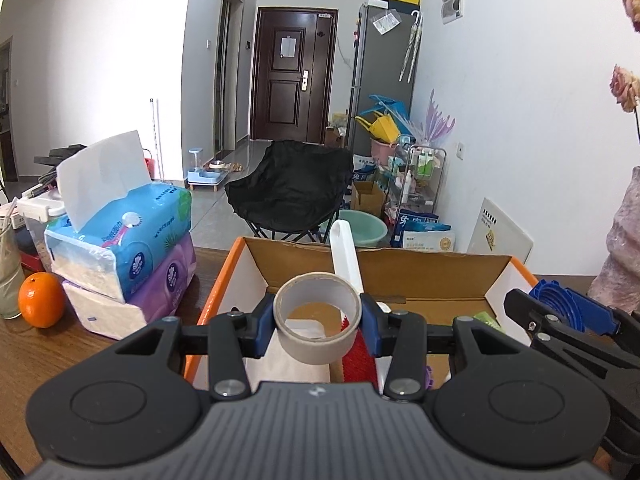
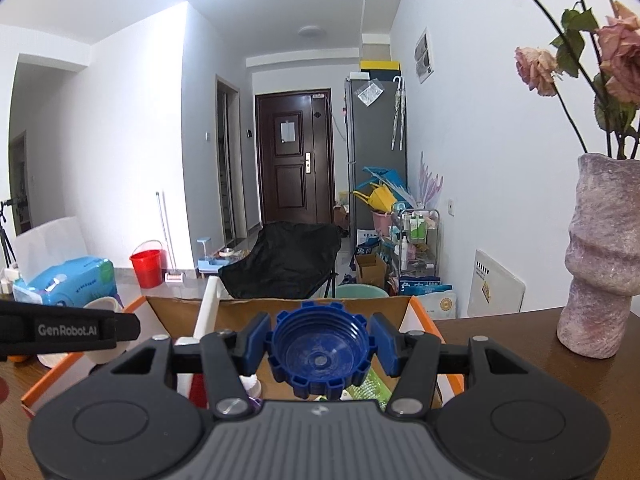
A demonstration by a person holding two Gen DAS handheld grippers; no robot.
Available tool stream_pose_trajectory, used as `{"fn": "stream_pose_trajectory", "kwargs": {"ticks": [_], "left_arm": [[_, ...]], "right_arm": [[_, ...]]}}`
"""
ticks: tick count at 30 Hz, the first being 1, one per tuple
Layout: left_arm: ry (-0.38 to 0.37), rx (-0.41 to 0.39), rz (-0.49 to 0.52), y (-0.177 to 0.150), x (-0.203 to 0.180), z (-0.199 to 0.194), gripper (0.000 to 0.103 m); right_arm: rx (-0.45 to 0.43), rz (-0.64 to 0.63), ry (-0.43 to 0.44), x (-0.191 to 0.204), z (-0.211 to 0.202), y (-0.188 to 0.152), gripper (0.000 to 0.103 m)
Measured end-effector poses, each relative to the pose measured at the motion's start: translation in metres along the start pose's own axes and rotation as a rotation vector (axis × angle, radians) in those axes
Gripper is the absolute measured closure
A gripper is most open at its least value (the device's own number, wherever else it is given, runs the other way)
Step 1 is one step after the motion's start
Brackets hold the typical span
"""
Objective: Organize rigid objects
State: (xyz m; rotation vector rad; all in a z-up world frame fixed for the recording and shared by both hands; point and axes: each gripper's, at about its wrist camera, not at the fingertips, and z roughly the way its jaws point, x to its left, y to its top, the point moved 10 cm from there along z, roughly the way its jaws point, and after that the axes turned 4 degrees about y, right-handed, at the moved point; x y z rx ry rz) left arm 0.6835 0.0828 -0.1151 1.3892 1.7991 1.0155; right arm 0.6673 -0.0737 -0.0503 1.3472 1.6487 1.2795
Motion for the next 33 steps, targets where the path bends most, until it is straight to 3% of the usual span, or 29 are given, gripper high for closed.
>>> {"fn": "stream_pose_trajectory", "kwargs": {"ticks": [8,21,23,24,25,26,27,30,33], "left_arm": [[0.023,0.050,0.024,-0.006,0.000,0.025,0.059],[0.065,0.060,0.036,-0.007,0.002,0.037,0.059],[0.060,0.061,0.033,-0.007,0.003,0.035,0.049],[0.055,0.065,0.035,-0.007,0.003,0.034,0.026],[0.061,0.055,0.041,-0.006,0.003,0.033,0.012],[0.080,0.035,0.048,-0.005,0.004,0.031,0.010],[0.087,0.024,0.053,-0.003,0.005,0.029,0.008],[0.071,0.010,0.042,-0.001,0.006,0.024,0.000],[0.068,0.000,0.039,0.001,0.008,0.021,0.000]], "right_arm": [[0.067,-0.004,-0.032,-0.009,0.019,-0.007,0.049],[0.128,-0.010,-0.042,-0.020,0.036,-0.015,0.049],[0.139,-0.014,-0.042,-0.019,0.037,-0.017,0.049],[0.142,-0.015,-0.046,-0.020,0.038,-0.017,0.043],[0.149,-0.014,-0.052,-0.021,0.038,-0.018,0.026],[0.149,-0.012,-0.057,-0.022,0.039,-0.018,0.010],[0.140,-0.010,-0.063,-0.023,0.037,-0.017,0.006],[0.132,-0.003,-0.073,-0.026,0.035,-0.016,0.003],[0.135,0.008,-0.082,-0.031,0.035,-0.018,0.000]]}}
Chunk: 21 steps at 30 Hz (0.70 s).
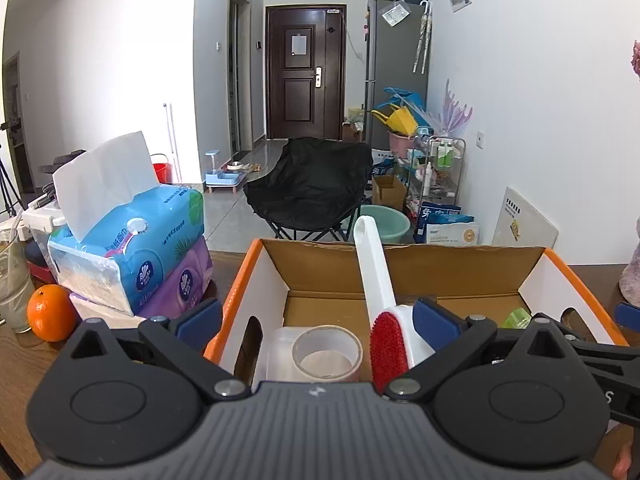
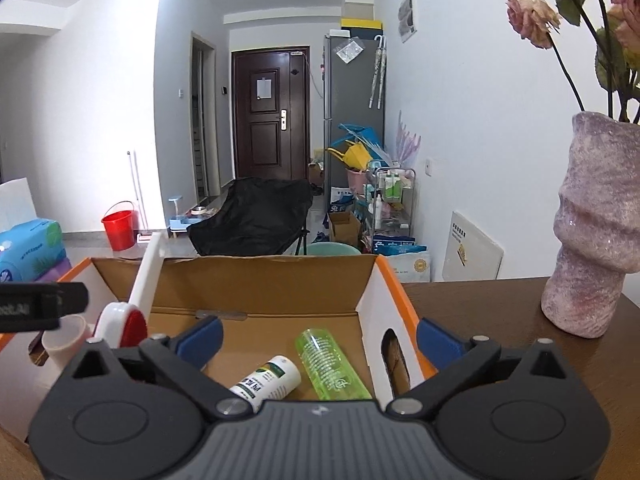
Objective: Organize rigid objects
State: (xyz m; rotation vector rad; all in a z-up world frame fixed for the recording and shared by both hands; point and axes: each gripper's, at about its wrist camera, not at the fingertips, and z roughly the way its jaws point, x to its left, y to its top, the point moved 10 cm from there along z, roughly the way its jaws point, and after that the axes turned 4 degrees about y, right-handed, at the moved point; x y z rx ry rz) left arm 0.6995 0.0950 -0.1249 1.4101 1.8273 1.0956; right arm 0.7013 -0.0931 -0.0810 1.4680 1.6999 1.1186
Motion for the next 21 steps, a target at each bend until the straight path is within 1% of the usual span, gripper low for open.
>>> {"fn": "stream_pose_trajectory", "kwargs": {"ticks": [7,11,21], "left_arm": [[-0.001,0.008,-0.001,-0.002,0.002,-0.002,0.000],[0.021,0.006,0.003,-0.003,0.008,-0.007,0.000],[0.024,-0.001,0.001,-0.008,0.021,-0.034,0.000]], "right_arm": [[0.009,0.006,0.000,-0.001,0.001,0.001,0.000],[0.011,0.003,-0.005,-0.001,-0.003,0.001,0.000],[0.003,0.013,0.007,-0.003,-0.038,0.002,0.000]]}}
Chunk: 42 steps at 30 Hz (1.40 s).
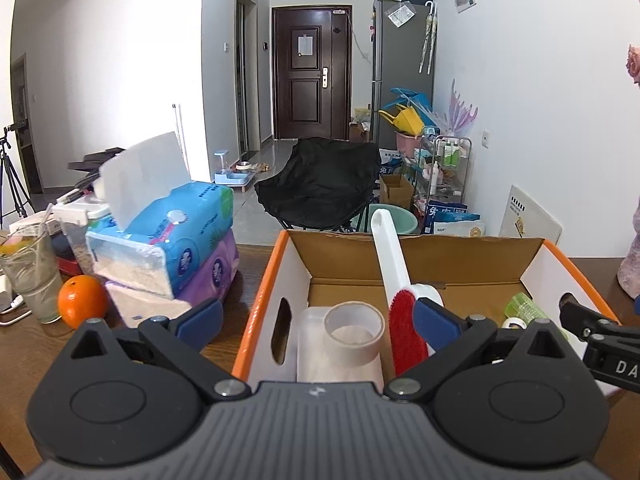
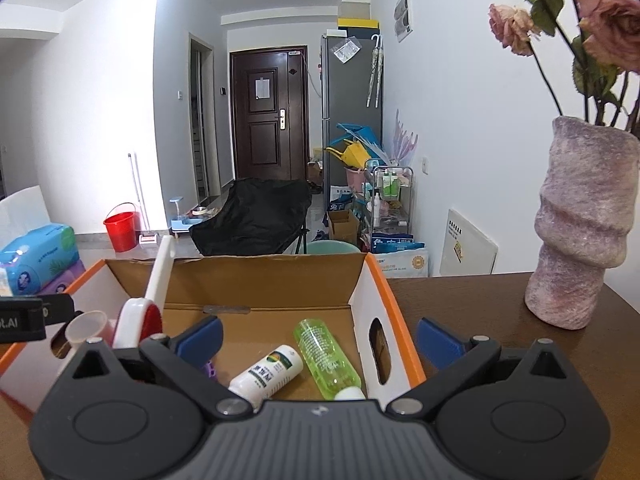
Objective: Organize rigid objects
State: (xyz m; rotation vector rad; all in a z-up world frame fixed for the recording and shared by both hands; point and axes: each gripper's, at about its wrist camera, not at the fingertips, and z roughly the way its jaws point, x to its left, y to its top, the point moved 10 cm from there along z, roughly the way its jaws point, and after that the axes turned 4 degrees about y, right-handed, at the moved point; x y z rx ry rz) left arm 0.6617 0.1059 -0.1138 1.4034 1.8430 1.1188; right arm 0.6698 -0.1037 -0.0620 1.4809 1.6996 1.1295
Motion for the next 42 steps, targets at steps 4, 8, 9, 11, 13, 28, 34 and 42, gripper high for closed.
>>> {"fn": "stream_pose_trajectory", "kwargs": {"ticks": [4,8,9,11,13,28,34,42], "left_arm": [[-0.004,-0.018,0.000,-0.001,0.006,-0.026,0.000],[-0.007,-0.032,0.003,-0.003,0.010,-0.057,0.000],[-0.008,-0.037,0.002,-0.004,0.012,-0.068,0.000],[-0.009,-0.048,0.000,-0.006,0.017,-0.087,0.000],[-0.018,-0.055,-0.010,-0.009,0.021,-0.108,0.000],[-0.068,-0.081,-0.022,-0.072,0.060,-0.263,0.000],[-0.074,-0.106,-0.010,-0.103,0.073,-0.328,0.000],[-0.088,-0.140,0.016,-0.135,0.080,-0.410,0.000]], "right_arm": [[-0.015,0.004,-0.004,-0.001,-0.026,0.001,0.000],[-0.027,0.014,0.011,-0.001,-0.060,0.003,0.000],[-0.028,0.015,0.011,0.000,-0.069,0.003,0.000],[-0.041,0.016,0.016,0.001,-0.091,0.003,0.000],[-0.055,0.013,0.024,0.004,-0.114,0.003,0.000],[-0.132,-0.002,0.069,0.031,-0.285,-0.037,0.000],[-0.141,0.002,0.062,0.035,-0.356,-0.063,0.000],[-0.163,-0.001,0.038,0.034,-0.438,-0.091,0.000]]}}
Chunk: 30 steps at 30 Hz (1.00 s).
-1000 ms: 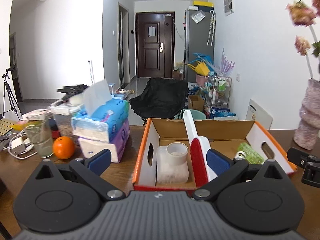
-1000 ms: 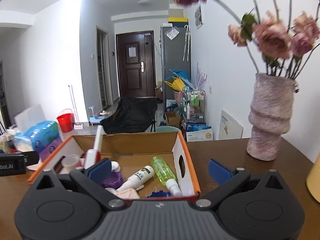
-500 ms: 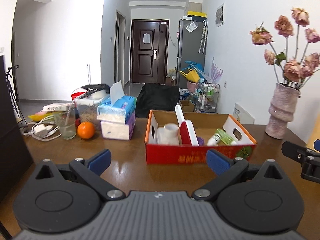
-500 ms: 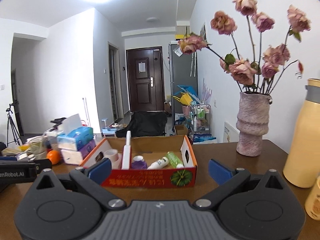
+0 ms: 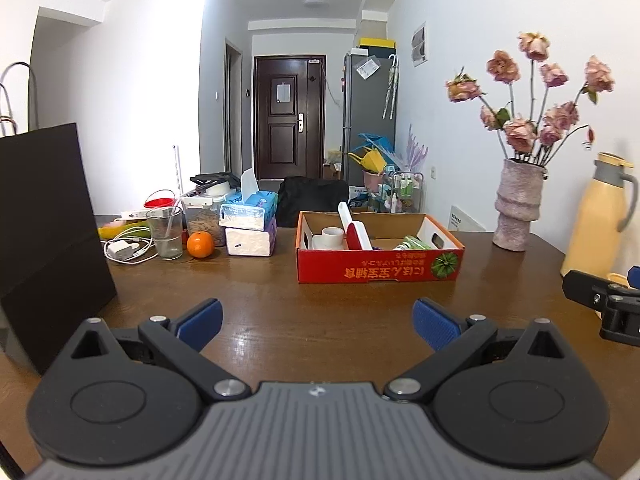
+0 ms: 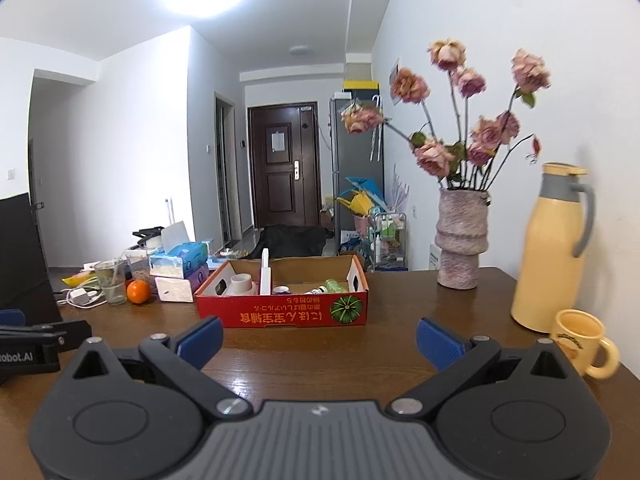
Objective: Organize rigid objects
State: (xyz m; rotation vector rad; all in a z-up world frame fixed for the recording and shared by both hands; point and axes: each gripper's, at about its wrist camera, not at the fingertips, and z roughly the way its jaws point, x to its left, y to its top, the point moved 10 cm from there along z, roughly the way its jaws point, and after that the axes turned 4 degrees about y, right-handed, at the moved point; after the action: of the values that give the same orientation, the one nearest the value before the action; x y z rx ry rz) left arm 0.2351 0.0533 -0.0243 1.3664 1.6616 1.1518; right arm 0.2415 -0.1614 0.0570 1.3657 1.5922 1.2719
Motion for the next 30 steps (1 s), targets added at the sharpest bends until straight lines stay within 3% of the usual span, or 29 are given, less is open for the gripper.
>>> {"fn": "stream_pose_trajectory", "kwargs": {"ticks": [11,30], "left_arm": [[-0.007,-0.027,-0.014,-0.016,0.004,-0.063,0.000],[-0.020,-0.009,-0.014,-0.023,0.004,-0.065,0.000]], "right_arm": [[-0.039,-0.016,-0.012,0.009,-0.077,-0.011,0.000],[-0.036,-0.034,-0.006,0.019,-0.083,-0.015,0.000]]}}
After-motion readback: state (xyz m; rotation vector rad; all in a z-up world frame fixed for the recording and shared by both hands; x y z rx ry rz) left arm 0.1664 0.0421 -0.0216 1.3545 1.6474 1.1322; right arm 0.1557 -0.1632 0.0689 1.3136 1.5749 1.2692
